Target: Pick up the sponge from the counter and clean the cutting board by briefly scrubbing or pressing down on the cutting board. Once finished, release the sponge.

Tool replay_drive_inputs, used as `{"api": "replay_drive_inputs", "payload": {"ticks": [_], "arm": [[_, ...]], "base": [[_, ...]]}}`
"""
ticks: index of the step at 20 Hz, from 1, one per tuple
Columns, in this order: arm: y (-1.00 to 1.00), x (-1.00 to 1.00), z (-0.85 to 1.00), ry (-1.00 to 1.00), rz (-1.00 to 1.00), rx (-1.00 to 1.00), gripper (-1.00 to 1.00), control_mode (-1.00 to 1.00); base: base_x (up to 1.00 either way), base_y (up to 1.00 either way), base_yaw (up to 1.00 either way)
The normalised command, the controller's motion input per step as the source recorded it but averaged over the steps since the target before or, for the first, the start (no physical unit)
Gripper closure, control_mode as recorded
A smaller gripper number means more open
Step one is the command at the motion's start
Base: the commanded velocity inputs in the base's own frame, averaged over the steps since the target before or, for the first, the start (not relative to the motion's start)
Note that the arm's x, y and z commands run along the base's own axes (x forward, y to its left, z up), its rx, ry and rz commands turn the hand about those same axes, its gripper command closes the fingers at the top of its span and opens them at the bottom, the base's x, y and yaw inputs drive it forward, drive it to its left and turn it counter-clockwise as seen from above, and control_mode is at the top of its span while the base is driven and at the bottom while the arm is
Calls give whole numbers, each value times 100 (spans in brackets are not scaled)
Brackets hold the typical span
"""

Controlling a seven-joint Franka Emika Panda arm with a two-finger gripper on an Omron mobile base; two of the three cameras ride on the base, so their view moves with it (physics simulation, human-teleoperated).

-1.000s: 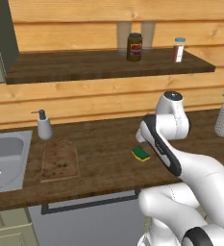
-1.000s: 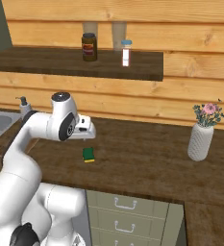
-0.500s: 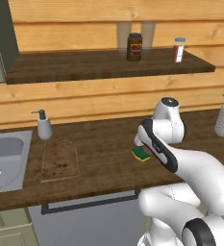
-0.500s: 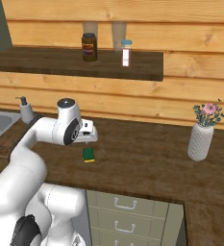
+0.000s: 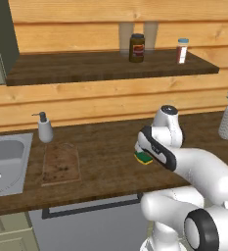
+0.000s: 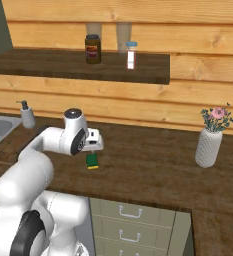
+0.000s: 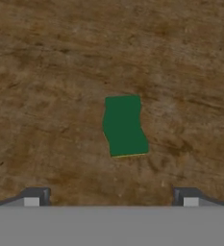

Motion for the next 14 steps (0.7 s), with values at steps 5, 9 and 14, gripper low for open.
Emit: {"api": "replay_drive_inputs", "payload": {"ticks": [5,9,14], "arm": [[0,31,-33,0,0,0,-100,-100],[0,25,-32,0,0,0,-100,-100],[1,11,-25,0,0,0,-100,-100]], "base": [[0,0,0],[0,0,0],[0,0,0]]}}
